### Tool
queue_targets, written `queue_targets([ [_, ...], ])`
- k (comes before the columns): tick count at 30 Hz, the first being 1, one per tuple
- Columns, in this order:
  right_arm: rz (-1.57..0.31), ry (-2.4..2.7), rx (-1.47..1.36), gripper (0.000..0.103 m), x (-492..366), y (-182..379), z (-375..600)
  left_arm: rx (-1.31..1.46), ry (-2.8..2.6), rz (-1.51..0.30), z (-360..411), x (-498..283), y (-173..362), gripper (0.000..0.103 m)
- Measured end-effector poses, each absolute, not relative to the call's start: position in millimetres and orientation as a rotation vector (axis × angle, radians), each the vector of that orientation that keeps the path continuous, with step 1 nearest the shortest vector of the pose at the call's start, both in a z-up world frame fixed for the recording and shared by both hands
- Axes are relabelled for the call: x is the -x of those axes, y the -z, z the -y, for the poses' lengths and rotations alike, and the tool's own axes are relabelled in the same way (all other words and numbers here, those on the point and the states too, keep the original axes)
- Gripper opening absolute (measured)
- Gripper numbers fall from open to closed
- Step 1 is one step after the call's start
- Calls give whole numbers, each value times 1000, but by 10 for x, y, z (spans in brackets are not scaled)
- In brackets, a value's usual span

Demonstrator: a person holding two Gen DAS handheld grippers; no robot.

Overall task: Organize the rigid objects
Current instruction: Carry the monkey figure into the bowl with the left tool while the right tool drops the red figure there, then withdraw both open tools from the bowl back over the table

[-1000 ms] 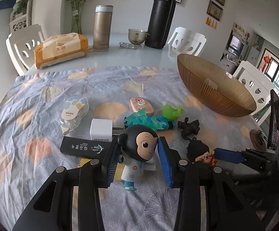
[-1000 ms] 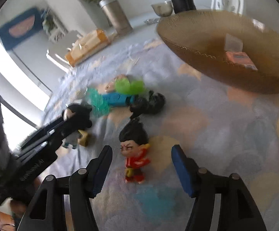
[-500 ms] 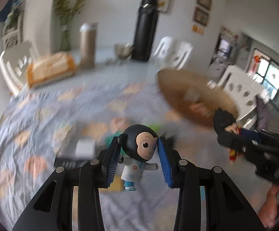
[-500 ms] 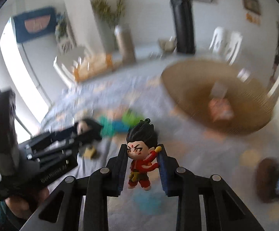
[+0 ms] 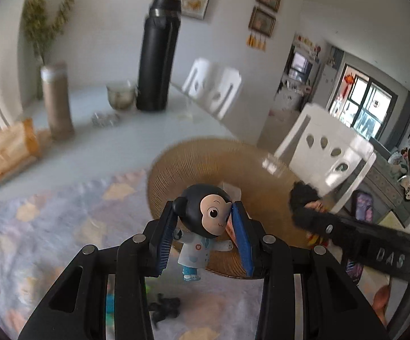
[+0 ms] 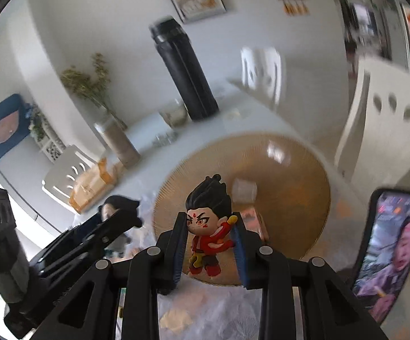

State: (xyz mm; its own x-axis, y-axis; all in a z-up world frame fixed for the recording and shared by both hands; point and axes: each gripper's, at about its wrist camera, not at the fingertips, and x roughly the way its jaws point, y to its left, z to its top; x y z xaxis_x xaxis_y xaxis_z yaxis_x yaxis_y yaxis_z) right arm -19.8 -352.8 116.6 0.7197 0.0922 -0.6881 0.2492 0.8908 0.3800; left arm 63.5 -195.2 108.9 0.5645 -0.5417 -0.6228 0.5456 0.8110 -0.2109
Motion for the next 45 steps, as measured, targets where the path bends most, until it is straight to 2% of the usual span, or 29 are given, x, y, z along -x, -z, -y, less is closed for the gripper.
queue_targets([
  [5, -875, 110, -535, 29, 59, -862, 3627, -36, 640, -784, 2147, -751, -972, 38],
  [6, -885, 113, -546, 30, 33, -838, 3653, -39, 634, -773, 2161, -747, -1004, 42],
  [8, -896, 121, -565, 33, 12, -838, 3707, -53, 611, -725, 2112, -706, -1117, 61],
  [10, -864, 126, -552, 34, 72, -938, 3719, -52, 601, -662, 1974, -591, -1269, 74],
  [12, -825, 130, -522, 37, 165, -1070, 3696, -43, 579, -601, 1786, -445, -1434, 75],
  [13, -802, 136, -499, 48, 222, -1156, 3657, -38, 574, -578, 1674, -353, -1515, 75],
  [14, -778, 140, -475, 54, 281, -1233, 3613, -34, 569, -566, 1615, -305, -1554, 75],
  [15, -742, 141, -440, 70, 360, -1328, 3529, -23, 555, -547, 1487, -202, -1615, 75],
  [16, -718, 137, -412, 76, 414, -1394, 3456, -15, 543, -536, 1394, -132, -1646, 75],
  [21, -663, -22, -252, 78, 652, -1593, 2838, 16, 427, -493, 784, 301, -1675, 75],
  [23, -673, -84, -215, 82, 698, -1515, 2609, 44, 326, -481, 489, 471, -1567, 77],
  [25, -688, -125, -206, 84, 720, -1362, 2467, 89, 228, -492, 207, 557, -1395, 83],
  [33, -786, -60, -79, 84, 635, -386, 2345, 106, -2, -657, -445, 618, -516, 83],
  [38, -821, -64, -211, 84, 531, -227, 2657, 181, -58, -655, -591, 579, -432, 83],
  [40, -832, -64, -251, 89, 510, -198, 2732, 221, -55, -682, -670, 574, -372, 83],
  [45, -859, -91, -296, 89, 491, -170, 2774, 253, -16, -725, -668, 570, -300, 83],
])
